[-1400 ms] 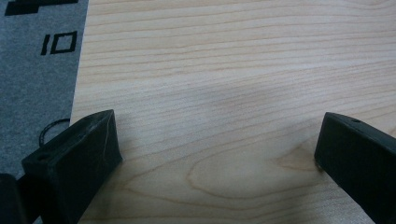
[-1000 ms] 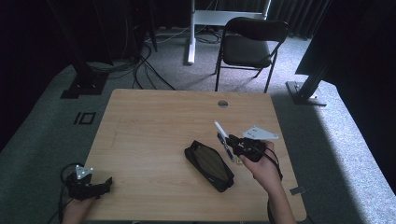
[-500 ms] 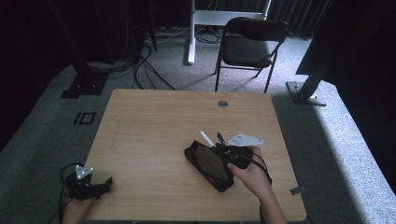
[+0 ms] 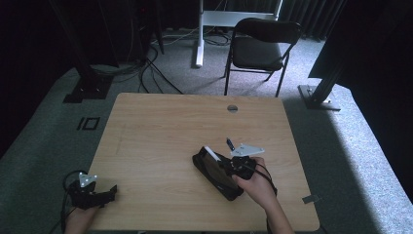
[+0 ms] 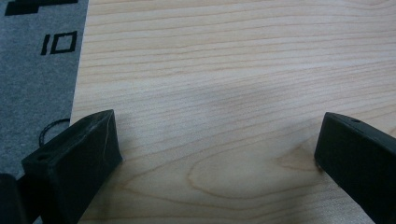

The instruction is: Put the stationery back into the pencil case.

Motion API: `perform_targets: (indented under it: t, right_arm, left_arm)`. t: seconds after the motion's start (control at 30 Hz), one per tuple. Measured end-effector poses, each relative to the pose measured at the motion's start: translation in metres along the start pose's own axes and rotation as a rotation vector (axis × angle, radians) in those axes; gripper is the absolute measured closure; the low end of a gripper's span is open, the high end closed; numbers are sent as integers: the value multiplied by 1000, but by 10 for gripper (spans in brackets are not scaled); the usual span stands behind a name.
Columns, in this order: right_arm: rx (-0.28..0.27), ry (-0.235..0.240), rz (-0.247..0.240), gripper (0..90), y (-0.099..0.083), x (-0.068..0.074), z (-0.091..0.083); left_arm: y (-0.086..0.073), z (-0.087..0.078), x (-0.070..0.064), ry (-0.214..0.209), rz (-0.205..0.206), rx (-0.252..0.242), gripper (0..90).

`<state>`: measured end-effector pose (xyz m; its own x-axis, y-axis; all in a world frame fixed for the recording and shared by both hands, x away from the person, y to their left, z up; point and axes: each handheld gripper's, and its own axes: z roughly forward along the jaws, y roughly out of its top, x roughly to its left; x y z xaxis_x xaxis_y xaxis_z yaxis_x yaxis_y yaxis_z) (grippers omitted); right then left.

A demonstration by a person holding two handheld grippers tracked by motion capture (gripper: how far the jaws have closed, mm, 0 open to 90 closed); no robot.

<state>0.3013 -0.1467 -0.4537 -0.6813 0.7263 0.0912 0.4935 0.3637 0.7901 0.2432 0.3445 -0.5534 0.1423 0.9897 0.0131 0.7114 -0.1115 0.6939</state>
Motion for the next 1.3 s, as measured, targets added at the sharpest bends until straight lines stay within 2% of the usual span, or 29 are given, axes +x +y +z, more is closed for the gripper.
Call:
perform_targets:
  t: [0.6,0.73,0.9,1.17,1.3]
  right_arm:
    - [96,3,-24,784,-6,-1,20]
    - [118,-5,-15,785,-6,2,24]
    - [155,-38,-40,784,-6,6,28]
    - [183,-62,-46,784,-4,9,37]
    - [190,-59,-47,784,-4,10,42]
  left_arm:
    - [0,0,0,0,1,0,3]
    - [0,0,0,0,0,0,2]
    - [0,0,0,0,0,0,3]
    - [0,0,0,0,0,0,3]
    - [0,0,0,0,0,0,3]
